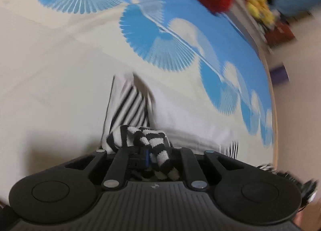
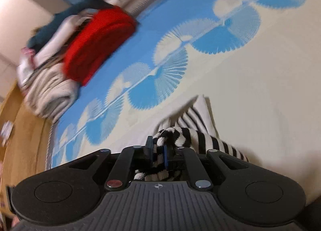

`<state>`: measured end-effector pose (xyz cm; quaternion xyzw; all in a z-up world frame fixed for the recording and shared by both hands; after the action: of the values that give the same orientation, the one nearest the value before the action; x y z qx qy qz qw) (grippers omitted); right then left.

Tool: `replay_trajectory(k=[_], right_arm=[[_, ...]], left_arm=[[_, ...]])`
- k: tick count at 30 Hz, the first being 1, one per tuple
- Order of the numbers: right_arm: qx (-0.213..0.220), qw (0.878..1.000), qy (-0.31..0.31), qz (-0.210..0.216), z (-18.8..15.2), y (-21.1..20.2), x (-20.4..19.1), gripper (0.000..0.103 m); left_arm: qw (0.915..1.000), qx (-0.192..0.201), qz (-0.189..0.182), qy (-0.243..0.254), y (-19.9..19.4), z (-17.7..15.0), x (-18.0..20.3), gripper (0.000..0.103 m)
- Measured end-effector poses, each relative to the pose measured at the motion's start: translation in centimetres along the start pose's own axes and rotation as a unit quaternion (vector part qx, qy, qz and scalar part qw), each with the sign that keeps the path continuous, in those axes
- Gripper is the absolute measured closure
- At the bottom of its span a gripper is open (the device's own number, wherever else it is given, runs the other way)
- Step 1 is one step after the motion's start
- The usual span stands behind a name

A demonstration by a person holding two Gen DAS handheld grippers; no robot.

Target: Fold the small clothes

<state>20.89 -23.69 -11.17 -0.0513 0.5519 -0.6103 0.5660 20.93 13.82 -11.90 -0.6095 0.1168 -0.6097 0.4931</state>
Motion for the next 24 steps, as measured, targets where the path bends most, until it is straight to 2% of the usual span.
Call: replay_trajectory(k=[1,3,5,6,7,9,11,13,15,17,18,20,21,24], right_arm=[[-0.006,1.0,0.009,-0.012,1.3,2.0,-0.1,0.076],[-0.003,0.999,0.004,-0.041,3.8,4.6,0.0,0.075],[0.03,0.999,-0.027,-0.034,5.0,4.7,-0.3,0.072],[0.045,0.998,-0.045,-0.027,5.1,4.6,-0.3,0.064],[0.059,0.996,-0.063,-0.026,4.8,4.5,0.1,0.056],[0.035,0.995,-0.078,-0.049,3.5,5.7,1.3,0.055],[0.029,0.994,-0.1,-0.042,2.9,6.7,1.1,0.055],[0.021,0.987,-0.154,-0.045,1.8,7.7,0.2,0.055],[0.009,0.982,-0.185,-0.037,0.9,8.2,-0.8,0.055],[-0.016,0.978,-0.206,-0.01,-0.2,8.8,-2.0,0.056],[-0.031,0.975,-0.221,-0.008,-0.9,9.2,-2.3,0.055],[-0.052,0.968,-0.244,-0.022,-1.9,10.3,-2.6,0.055],[-0.06,0.966,-0.251,-0.027,-2.2,10.8,-2.8,0.055],[-0.083,0.958,-0.269,-0.06,-3.1,12.4,-2.8,0.055]], left_arm=[[0.9998,-0.003,0.001,-0.021,0.9,1.4,-0.6,0.083],[0.9988,0.001,-0.012,-0.048,1.6,2.9,-1.2,0.076],[0.9985,0.015,-0.047,-0.025,1.6,2.9,-1.3,0.062],[0.9983,0.018,-0.053,-0.018,1.6,2.4,-1.7,0.055],[0.999,0.015,-0.037,-0.021,1.5,2.3,-2.2,0.054],[0.9985,0.036,-0.04,-0.005,0.5,2.3,-1.8,0.047],[0.996,0.047,-0.075,-0.007,0.0,3.1,-1.7,0.046],[0.9934,0.066,-0.093,-0.005,-0.7,3.6,-1.7,0.046],[0.9929,0.073,-0.086,0.035,-1.5,3.4,-1.0,0.046],[0.9917,0.062,-0.076,0.082,-1.6,2.6,0.0,0.045],[0.9898,0.053,-0.064,0.116,-1.4,1.9,0.5,0.04],[0.9804,0.041,-0.032,0.19,-0.9,0.5,1.3,0.028],[0.9709,0.035,-0.011,0.237,-0.5,-0.5,1.7,0.021],[0.9448,0.016,0.059,0.322,1.8,-2.7,1.6,0.02]])
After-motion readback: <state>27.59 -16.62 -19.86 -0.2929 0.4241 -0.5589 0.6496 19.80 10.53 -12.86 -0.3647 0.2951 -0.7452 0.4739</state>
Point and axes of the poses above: each gripper's, at about its wrist camera, not at the fingertips, and y roughly the way its jaws point, x to its right, z to its top, the point moved 8 cm from there along y, roughly the way its jaws point, and after that the axes turned 6 degrees about -z, right-handed, at the moved point
